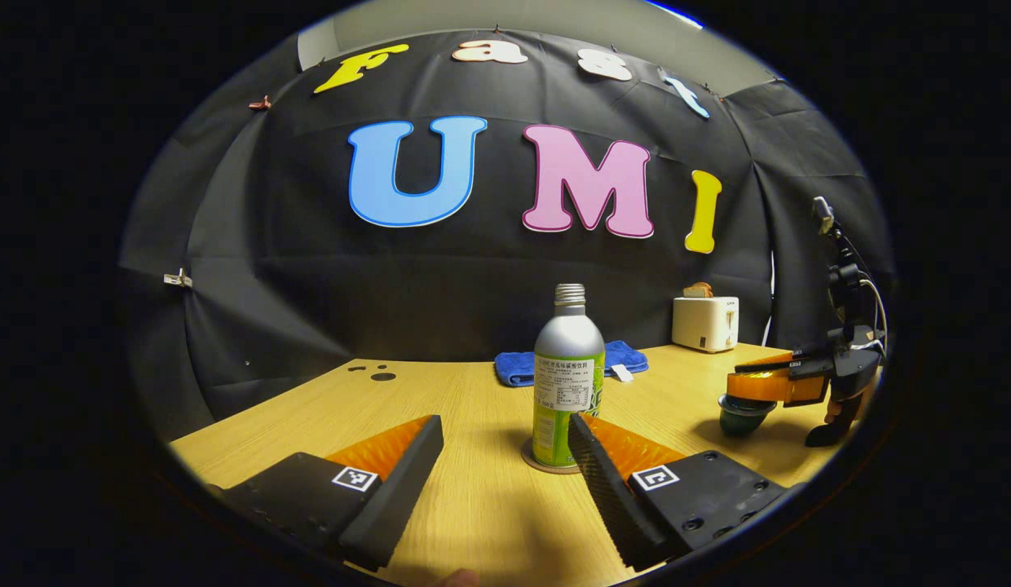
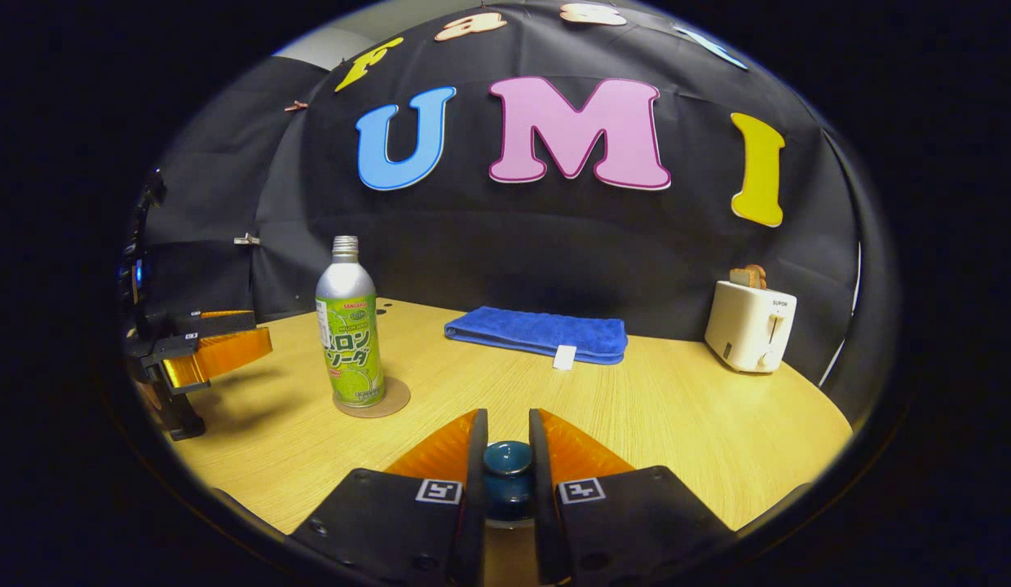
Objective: Open the teacup lid with one hand, grasp the water bottle and pour water into the teacup with the other hand; after pouring, place the water bottle on the coaster and then close the teacup lid.
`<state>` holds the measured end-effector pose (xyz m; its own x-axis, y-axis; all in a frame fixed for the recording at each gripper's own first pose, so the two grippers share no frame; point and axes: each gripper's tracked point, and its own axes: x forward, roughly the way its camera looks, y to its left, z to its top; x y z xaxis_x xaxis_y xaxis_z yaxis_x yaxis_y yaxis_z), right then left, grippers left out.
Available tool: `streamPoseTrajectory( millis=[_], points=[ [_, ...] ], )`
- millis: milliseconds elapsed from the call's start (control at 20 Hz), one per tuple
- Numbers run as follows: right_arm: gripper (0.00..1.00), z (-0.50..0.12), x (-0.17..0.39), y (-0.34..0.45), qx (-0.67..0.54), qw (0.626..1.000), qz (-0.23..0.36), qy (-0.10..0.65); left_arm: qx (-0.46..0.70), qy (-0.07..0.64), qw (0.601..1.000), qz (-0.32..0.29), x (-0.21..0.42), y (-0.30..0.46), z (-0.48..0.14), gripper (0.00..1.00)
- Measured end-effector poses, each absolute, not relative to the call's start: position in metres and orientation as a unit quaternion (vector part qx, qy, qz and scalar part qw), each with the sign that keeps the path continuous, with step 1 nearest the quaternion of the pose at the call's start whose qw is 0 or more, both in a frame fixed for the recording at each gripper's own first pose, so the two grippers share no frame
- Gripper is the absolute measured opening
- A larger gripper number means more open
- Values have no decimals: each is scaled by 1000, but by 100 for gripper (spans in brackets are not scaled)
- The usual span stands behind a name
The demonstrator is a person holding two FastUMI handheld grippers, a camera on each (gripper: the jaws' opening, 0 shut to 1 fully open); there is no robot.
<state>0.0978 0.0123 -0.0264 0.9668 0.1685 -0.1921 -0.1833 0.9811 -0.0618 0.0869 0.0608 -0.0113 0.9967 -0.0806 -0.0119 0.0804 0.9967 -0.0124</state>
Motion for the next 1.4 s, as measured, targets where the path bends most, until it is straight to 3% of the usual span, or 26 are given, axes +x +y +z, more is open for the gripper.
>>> streamPoseTrajectory(
  millis=[250,300,350,400,450,600,650,700,1050,1200,1400],
  points=[
    [31,-30,102,11,-32,990,88,110,-6,6,999,-40,87,61,-11,97],
    [26,-30,102,10,-30,989,88,112,-6,6,999,-40,87,61,-12,97],
    [32,-31,101,10,-27,989,89,114,-6,6,999,-38,87,61,-12,97],
    [29,-31,100,11,-24,989,90,115,-6,7,999,-36,87,62,-11,97],
    [35,-31,99,10,-21,989,90,114,-6,7,999,-34,86,63,-12,98],
    [39,-22,94,6,-8,992,87,92,-7,7,1000,-28,83,62,-11,98],
    [43,-17,91,4,-4,993,84,79,-6,8,1000,-25,81,62,-11,98],
    [53,-13,87,1,-3,995,80,65,-7,8,1000,-24,79,61,-11,98],
    [76,3,63,-8,3,998,69,5,-7,8,1000,-9,70,47,-11,97],
    [95,4,55,-15,-1,999,47,6,-7,8,1000,-9,68,35,-10,97],
    [100,5,41,-18,-1,1000,27,3,-7,7,1000,-6,66,20,-9,97]
  ],
)
